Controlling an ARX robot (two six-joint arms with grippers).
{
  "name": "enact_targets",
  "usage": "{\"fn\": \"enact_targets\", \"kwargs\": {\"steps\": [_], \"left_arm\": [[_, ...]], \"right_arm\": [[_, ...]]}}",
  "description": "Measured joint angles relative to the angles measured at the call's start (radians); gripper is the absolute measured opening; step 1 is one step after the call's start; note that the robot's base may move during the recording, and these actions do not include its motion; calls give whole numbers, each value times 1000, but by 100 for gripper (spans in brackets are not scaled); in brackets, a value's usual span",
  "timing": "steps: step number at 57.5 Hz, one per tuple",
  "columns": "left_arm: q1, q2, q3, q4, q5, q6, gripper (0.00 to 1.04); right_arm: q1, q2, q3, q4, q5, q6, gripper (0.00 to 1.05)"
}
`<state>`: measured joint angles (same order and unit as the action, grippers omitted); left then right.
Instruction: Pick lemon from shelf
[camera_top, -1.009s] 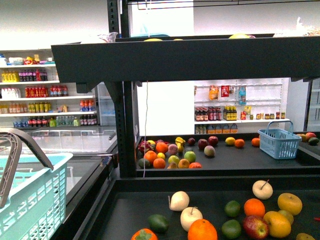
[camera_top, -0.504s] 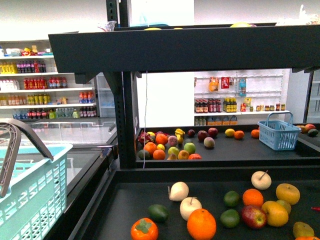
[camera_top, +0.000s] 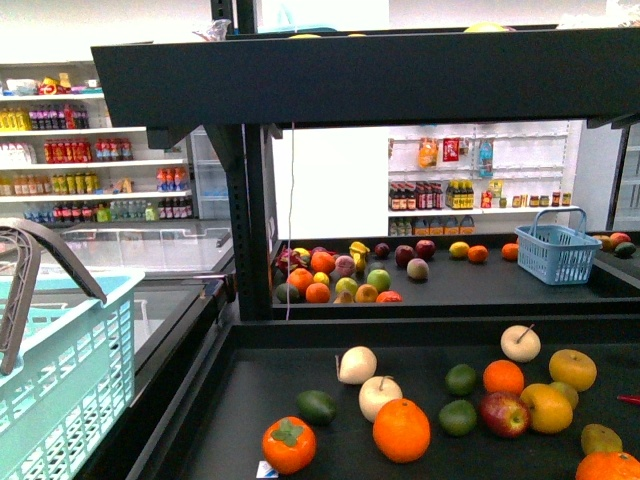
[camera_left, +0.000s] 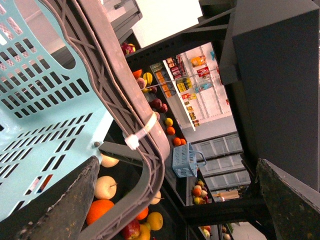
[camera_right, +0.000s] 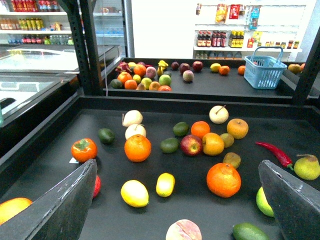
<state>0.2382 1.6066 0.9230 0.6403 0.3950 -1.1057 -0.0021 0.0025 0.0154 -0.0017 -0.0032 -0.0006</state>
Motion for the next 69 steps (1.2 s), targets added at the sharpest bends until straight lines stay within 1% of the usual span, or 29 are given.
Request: {"fn": "enact_targets", "kwargs": {"steps": [29, 36, 38, 42, 43, 46, 50, 56, 61, 66, 69], "left_arm": [[-16, 195, 226, -84, -60, -7, 97], [-16, 240, 280, -123, -97, 1, 97], [-16, 245, 289, -131, -106, 3, 93], [-16, 250, 300, -144, -115, 5, 79], [-16, 251, 304, -145, -118, 6, 74], [-15, 254, 309, -152, -127, 9, 63], [-14, 259, 309, -152, -134, 10, 53], [-11, 264, 312, -149, -134, -3, 30], [-9, 264, 312, -147, -129, -61, 21], [-9, 264, 311, -129, -108, -68, 17], [-9, 264, 306, -117, -101, -60, 16]], "right_arm": [[0, 0, 0, 0, 0, 0, 97], [0, 0, 0, 0, 0, 0, 97], [0, 0, 0, 0, 0, 0, 97], [0, 0, 0, 0, 0, 0, 97], [0, 0, 0, 0, 0, 0, 97], [0, 0, 0, 0, 0, 0, 97], [0, 0, 0, 0, 0, 0, 97], [0, 0, 0, 0, 0, 0, 97], [0, 0, 0, 0, 0, 0, 97], [0, 0, 0, 0, 0, 0, 97], [0, 0, 0, 0, 0, 0, 97]]}}
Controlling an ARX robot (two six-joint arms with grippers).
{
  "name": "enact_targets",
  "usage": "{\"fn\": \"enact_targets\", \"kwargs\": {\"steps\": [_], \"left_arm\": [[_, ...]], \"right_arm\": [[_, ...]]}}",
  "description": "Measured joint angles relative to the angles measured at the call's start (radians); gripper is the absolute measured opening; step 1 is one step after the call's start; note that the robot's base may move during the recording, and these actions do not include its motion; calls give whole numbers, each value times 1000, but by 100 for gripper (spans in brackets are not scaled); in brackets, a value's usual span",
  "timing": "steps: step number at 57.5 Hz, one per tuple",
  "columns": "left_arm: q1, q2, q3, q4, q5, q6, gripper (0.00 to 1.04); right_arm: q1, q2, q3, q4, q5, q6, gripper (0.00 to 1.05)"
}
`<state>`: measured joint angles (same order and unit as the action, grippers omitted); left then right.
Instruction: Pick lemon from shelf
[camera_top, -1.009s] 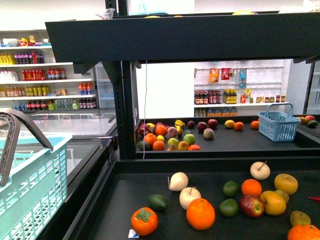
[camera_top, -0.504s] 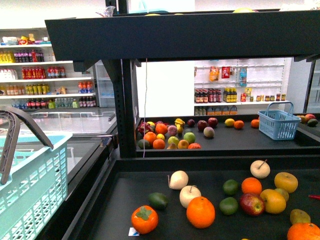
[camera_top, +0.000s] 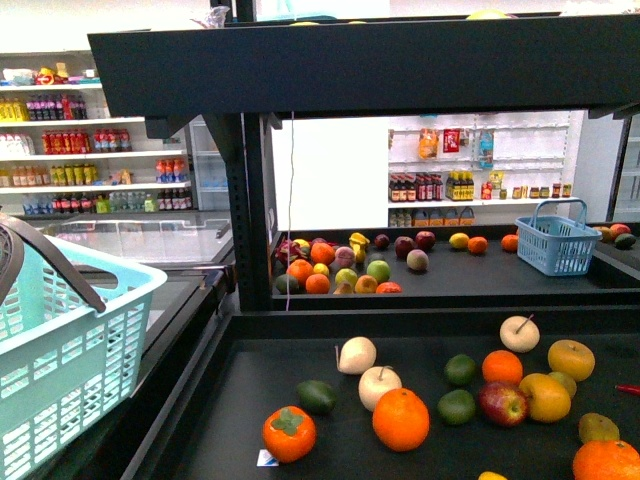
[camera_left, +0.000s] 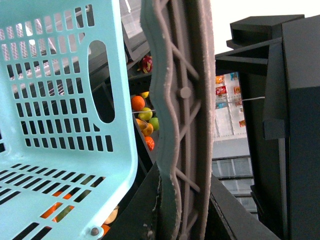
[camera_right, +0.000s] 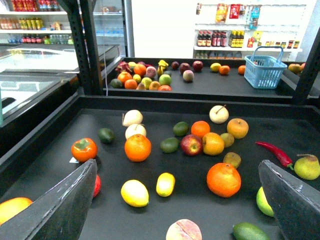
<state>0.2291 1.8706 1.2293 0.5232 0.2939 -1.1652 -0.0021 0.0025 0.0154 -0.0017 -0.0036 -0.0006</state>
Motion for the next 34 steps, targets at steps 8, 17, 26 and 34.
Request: {"fn": "enact_targets", "kwargs": {"steps": [8, 17, 26, 34], "left_arm": [[1, -36, -48, 5, 28, 19, 15], [0, -96, -98, -18, 72, 82, 14], [-21, -180, -154, -64, 135, 149, 14], [-53, -247, -194, -107, 189, 217, 13]], "right_arm": [[0, 0, 0, 0, 0, 0, 97], [0, 0, 0, 0, 0, 0, 97], [0, 0, 0, 0, 0, 0, 97], [0, 0, 0, 0, 0, 0, 97]]}}
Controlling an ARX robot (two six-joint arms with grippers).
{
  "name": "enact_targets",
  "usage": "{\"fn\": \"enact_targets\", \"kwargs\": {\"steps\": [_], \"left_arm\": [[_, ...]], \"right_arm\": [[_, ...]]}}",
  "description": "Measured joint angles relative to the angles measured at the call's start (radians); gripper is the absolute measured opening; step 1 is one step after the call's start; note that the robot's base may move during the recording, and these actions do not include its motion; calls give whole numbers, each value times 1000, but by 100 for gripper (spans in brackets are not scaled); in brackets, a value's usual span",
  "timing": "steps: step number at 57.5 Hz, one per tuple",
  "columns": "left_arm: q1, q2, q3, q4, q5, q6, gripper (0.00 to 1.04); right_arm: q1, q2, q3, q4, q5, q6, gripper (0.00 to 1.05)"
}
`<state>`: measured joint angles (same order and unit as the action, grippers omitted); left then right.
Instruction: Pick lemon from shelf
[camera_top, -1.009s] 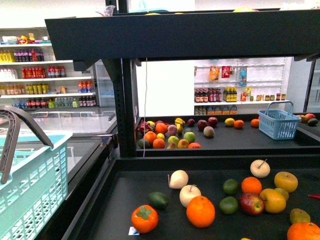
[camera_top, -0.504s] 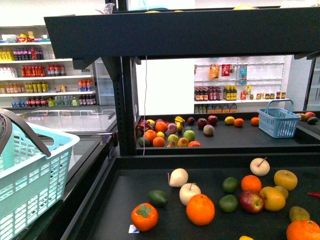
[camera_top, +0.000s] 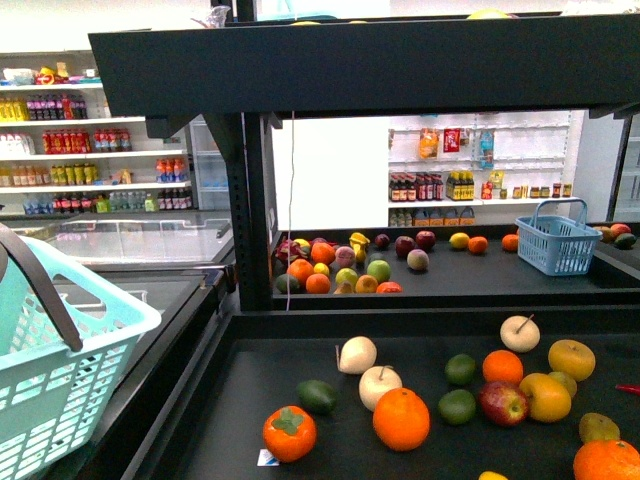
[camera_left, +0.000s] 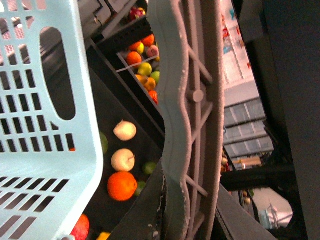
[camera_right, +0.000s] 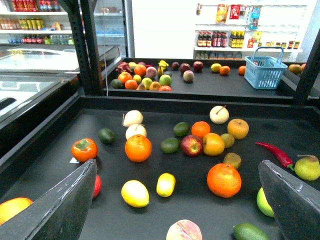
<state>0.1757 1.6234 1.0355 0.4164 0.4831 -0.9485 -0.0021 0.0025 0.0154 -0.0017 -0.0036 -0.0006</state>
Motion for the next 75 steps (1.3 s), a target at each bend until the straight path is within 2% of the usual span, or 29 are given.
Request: {"fn": "enact_targets", "kwargs": {"steps": [11, 23, 30, 45, 61, 75], "left_arm": [[-66, -86, -31, -43, 76, 39, 11], [-196, -143, -54, -50, 135, 69, 11], [-278, -141, -61, -48, 139, 66, 11], [-389, -85, -57, -26, 129, 76, 11], [-475, -32, -27, 11, 118, 64, 11], [-515, 3, -6, 30, 111, 60, 11]], "right_arm": [[0, 0, 0, 0, 0, 0, 97], [0, 0, 0, 0, 0, 0, 97], [0, 0, 0, 0, 0, 0, 97], [0, 0, 0, 0, 0, 0, 97], [0, 0, 0, 0, 0, 0, 97], [0, 0, 0, 0, 0, 0, 97]]}}
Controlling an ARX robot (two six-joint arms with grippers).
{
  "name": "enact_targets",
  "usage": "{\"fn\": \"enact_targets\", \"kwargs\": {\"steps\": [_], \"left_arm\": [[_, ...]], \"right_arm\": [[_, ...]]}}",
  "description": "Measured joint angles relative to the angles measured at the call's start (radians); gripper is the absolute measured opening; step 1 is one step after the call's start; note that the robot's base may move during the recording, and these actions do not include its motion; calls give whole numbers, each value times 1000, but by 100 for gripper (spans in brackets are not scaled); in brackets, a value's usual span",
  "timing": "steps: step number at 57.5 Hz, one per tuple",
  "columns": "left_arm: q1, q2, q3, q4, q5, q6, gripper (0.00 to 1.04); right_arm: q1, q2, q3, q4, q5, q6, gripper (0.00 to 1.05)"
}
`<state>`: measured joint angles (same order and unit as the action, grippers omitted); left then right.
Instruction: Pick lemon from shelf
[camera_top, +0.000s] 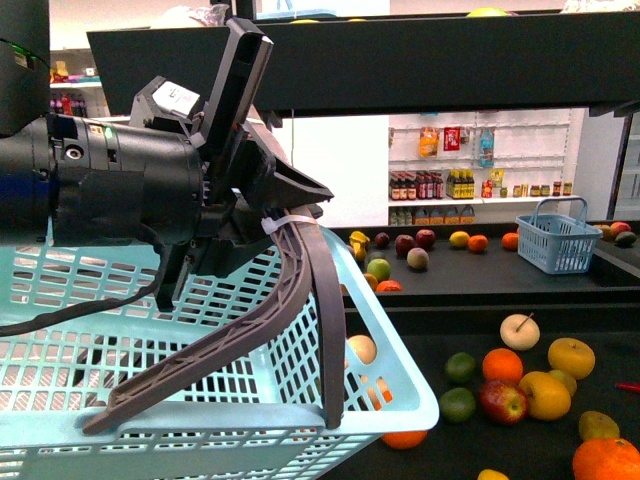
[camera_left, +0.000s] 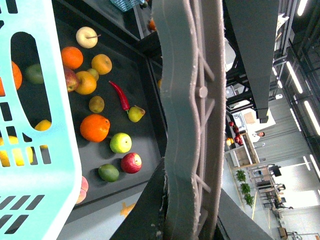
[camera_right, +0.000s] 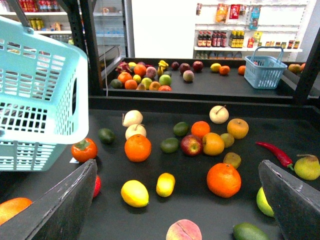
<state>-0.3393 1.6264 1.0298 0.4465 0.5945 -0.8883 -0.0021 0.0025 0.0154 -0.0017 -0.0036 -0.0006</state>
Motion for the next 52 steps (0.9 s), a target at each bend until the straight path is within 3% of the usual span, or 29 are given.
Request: {"fn": "enact_targets", "kwargs": {"steps": [22, 27, 32, 41, 52], "left_arm": [[-40, 33, 27, 10, -30, -8, 11], [-41, 39, 30, 10, -30, -6, 11], [-42, 40, 30, 10, -33, -6, 11], [-43, 43, 30, 10, -39, -6, 11], [-43, 43, 30, 10, -37, -7, 11]], "right_arm": [[1, 2, 0, -2, 4, 1, 97], [40, 129, 79, -218, 132, 28, 97], [37, 262, 98, -269, 106, 48, 97], [-26, 531, 119, -115, 4, 85, 97], [-72, 1146, 289, 232, -23, 142, 97]]}}
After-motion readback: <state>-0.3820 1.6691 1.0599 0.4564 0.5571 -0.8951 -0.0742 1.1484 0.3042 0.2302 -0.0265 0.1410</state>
